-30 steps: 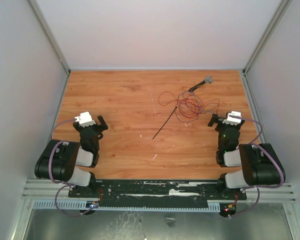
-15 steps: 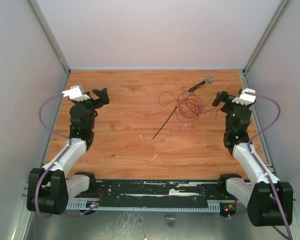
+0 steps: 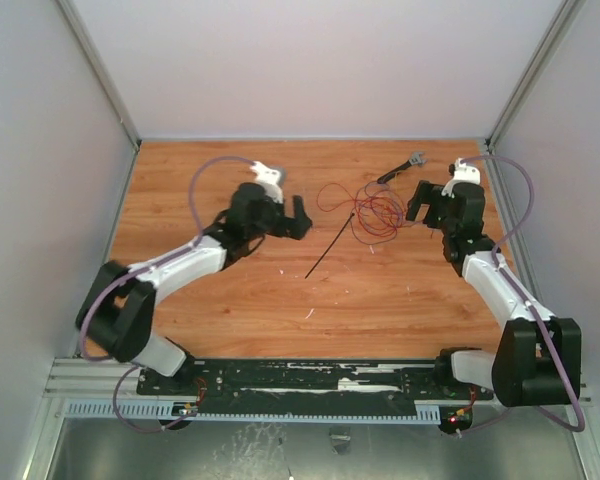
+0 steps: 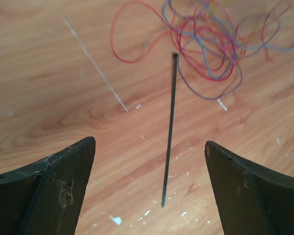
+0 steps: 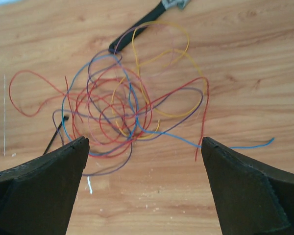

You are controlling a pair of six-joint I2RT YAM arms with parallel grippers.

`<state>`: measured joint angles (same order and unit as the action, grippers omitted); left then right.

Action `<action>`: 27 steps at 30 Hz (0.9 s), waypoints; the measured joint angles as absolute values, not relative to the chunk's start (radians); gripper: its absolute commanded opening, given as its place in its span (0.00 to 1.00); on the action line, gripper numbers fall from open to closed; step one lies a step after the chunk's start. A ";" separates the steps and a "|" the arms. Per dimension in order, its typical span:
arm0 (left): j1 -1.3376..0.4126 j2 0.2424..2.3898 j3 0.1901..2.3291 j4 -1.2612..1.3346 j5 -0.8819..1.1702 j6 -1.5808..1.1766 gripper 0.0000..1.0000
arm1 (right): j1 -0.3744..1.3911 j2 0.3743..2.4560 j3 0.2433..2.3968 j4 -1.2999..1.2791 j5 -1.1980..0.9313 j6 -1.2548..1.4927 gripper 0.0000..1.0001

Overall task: Zip-tie the wires
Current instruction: Move the ribbon to the center of the board.

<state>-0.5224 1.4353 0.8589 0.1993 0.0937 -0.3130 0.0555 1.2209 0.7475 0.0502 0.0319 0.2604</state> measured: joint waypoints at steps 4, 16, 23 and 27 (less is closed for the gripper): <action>-0.647 1.630 1.010 0.085 -0.014 -0.281 0.88 | 0.063 1.237 0.747 0.016 0.012 0.263 0.99; -0.780 2.028 1.343 -0.088 -0.163 -0.233 0.76 | 0.064 1.234 0.747 0.020 -0.008 0.263 0.99; -0.781 2.123 1.471 -0.094 -0.164 -0.218 0.66 | 0.064 1.206 0.745 0.021 -0.029 0.264 0.99; -0.781 2.152 1.497 -0.099 -0.163 -0.211 0.56 | 0.064 1.185 0.745 0.023 -0.030 0.263 0.99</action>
